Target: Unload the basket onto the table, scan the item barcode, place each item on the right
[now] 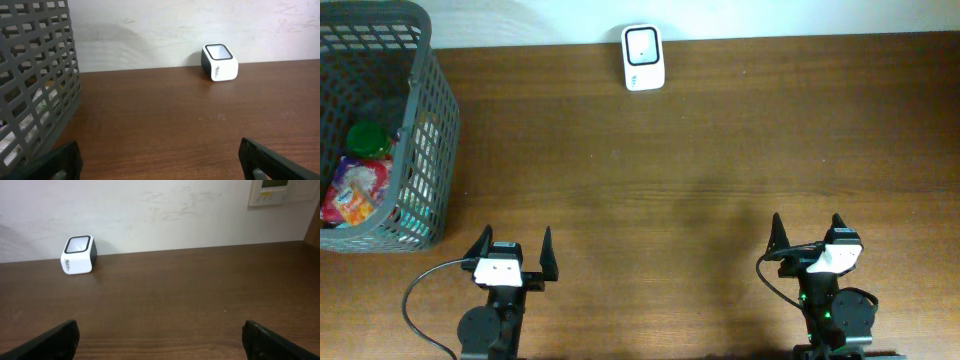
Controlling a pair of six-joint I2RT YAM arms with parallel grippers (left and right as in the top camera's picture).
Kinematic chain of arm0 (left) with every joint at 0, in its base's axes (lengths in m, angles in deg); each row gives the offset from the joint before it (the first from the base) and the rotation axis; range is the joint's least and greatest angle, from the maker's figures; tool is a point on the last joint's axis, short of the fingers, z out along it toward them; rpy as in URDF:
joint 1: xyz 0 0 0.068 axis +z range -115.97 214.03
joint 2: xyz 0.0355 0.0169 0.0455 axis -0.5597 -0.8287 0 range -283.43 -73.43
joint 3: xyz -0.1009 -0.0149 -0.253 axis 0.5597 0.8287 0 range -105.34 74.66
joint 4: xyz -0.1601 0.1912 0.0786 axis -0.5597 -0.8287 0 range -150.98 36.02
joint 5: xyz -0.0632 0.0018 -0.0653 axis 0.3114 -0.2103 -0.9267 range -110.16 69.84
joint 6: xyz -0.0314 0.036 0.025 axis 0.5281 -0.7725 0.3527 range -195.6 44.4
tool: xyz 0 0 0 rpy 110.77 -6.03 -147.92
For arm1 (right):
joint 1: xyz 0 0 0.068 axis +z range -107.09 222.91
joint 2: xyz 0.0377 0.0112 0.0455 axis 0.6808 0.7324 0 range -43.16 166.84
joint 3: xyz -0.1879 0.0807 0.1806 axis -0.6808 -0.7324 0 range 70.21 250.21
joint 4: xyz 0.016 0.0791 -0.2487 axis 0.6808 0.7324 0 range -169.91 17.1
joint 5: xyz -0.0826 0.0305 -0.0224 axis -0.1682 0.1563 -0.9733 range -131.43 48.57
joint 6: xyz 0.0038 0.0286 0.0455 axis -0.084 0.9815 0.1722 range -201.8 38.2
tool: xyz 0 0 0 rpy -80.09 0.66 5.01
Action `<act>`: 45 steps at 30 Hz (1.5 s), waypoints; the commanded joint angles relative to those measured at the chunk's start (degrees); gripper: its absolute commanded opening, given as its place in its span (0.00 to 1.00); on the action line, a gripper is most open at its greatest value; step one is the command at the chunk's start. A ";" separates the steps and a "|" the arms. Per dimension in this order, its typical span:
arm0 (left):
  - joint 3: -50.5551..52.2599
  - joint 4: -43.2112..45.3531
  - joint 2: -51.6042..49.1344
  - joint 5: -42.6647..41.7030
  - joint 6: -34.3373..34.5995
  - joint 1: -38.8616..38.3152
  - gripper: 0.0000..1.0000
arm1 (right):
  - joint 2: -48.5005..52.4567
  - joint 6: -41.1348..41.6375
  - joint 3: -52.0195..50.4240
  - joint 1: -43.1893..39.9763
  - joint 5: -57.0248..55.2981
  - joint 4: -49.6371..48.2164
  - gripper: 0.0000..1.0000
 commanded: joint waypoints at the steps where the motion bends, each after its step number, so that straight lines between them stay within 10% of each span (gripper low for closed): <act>1: 0.17 -0.28 0.55 -1.05 -1.09 0.20 0.99 | -0.26 -0.04 -0.48 -0.31 -0.48 0.20 0.99; 41: 0.17 -0.31 0.55 -1.05 -1.09 0.20 0.99 | -0.26 -0.04 -0.48 -0.31 -0.48 0.20 0.99; 45: 0.17 16.02 0.55 -30.62 4.57 0.20 0.99 | -0.26 -0.04 -0.48 -0.31 -0.48 0.20 0.99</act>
